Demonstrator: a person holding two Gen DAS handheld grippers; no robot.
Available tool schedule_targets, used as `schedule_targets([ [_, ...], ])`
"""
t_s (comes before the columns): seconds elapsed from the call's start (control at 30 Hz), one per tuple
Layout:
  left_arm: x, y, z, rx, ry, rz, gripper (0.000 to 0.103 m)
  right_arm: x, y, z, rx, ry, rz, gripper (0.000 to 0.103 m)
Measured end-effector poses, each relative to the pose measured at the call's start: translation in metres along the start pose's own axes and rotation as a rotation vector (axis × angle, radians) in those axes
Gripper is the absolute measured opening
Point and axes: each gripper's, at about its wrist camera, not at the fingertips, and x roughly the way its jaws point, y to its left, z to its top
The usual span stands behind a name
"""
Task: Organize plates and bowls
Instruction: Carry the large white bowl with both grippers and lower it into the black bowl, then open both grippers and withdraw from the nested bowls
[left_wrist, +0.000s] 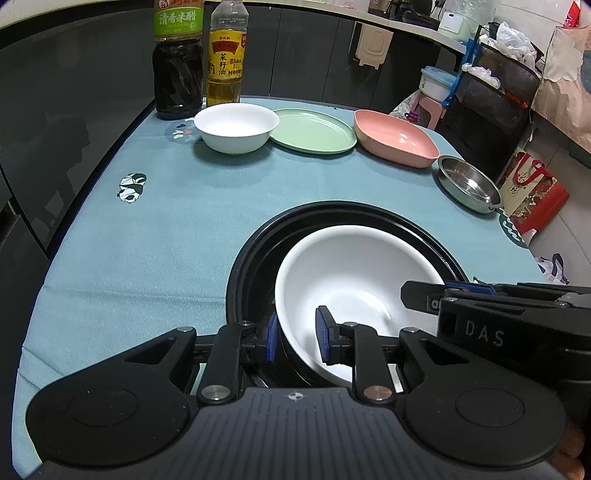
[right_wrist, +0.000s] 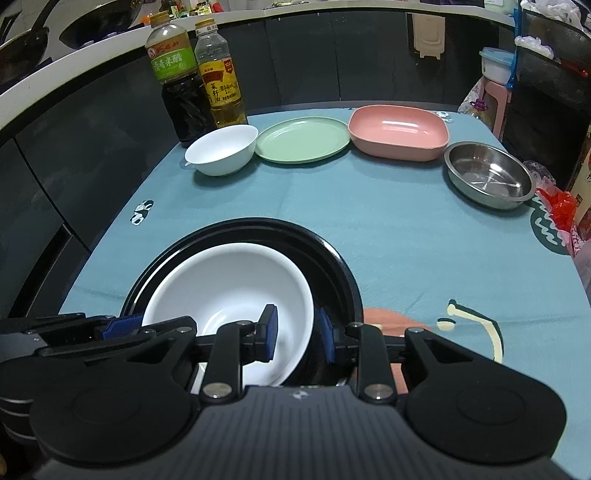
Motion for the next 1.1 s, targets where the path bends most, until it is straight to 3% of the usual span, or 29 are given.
schedule_targets([
  [0.67, -0.023, 0.021, 0.014, -0.086, -0.100, -0.005, 0.021, -0.018, -0.002, 0.013, -0.012, -0.075, -0.016, 0.019],
  [1.1, -0.011, 0.050, 0.043, -0.137, -0.129, 0.067, 0.022, -0.007, 0.003, 0.048, -0.057, -0.109, -0.036, 0.020],
])
